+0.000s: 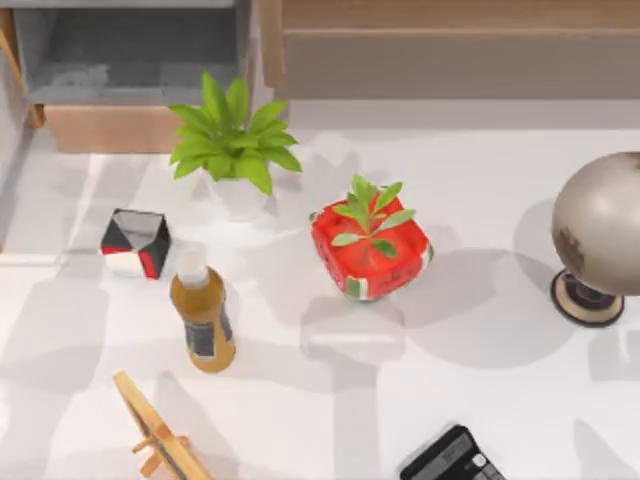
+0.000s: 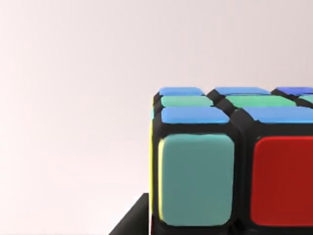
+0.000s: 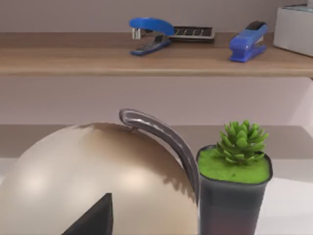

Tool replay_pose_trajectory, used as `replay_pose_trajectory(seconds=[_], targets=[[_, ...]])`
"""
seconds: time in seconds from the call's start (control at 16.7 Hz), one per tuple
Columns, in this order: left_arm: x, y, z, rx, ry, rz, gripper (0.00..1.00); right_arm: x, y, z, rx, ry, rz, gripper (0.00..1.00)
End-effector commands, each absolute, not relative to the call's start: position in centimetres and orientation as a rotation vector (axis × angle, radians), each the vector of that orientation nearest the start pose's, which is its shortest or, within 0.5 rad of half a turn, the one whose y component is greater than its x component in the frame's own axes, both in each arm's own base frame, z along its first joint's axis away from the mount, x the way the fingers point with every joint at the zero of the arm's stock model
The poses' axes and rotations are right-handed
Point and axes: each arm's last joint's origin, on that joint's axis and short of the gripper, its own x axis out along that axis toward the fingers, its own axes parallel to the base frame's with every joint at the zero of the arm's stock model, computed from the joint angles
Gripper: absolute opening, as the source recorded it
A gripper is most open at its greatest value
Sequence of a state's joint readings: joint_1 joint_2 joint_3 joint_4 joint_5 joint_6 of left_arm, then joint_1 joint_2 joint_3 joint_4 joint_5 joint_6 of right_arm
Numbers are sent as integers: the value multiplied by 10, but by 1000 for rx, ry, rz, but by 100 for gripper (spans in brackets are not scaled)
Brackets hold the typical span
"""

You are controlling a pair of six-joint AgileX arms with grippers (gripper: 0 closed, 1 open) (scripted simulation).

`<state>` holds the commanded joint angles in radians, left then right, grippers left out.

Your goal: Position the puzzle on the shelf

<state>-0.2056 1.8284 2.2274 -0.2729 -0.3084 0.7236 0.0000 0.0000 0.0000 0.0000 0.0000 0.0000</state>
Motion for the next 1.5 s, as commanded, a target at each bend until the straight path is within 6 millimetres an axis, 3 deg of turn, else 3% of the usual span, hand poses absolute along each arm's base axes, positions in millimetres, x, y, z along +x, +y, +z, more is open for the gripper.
replay_pose_trajectory(seconds=[0.12, 0.3, 0.54, 0.72, 0.9, 1.14, 1.32, 1.5], targets=[[393, -114, 508, 614, -185, 126, 0, 106, -1, 160, 0, 0, 0, 100], [394, -198, 474, 486, -307, 57, 0, 106, -1, 160, 0, 0, 0, 100], [368, -307, 407, 276, -383, -53, 0, 106, -1, 160, 0, 0, 0, 100], [345, -363, 340, 140, -370, -108, 0, 106, -1, 160, 0, 0, 0, 100], [336, -389, 264, 59, -313, -111, 0, 106, -1, 160, 0, 0, 0, 100], [344, -383, 175, 19, -226, -52, 0, 106, -1, 160, 0, 0, 0, 100], [346, -376, 146, 1, -198, -23, 0, 106, -1, 160, 0, 0, 0, 100], [345, -376, 144, -1, -196, -21, 0, 106, -1, 160, 0, 0, 0, 100]])
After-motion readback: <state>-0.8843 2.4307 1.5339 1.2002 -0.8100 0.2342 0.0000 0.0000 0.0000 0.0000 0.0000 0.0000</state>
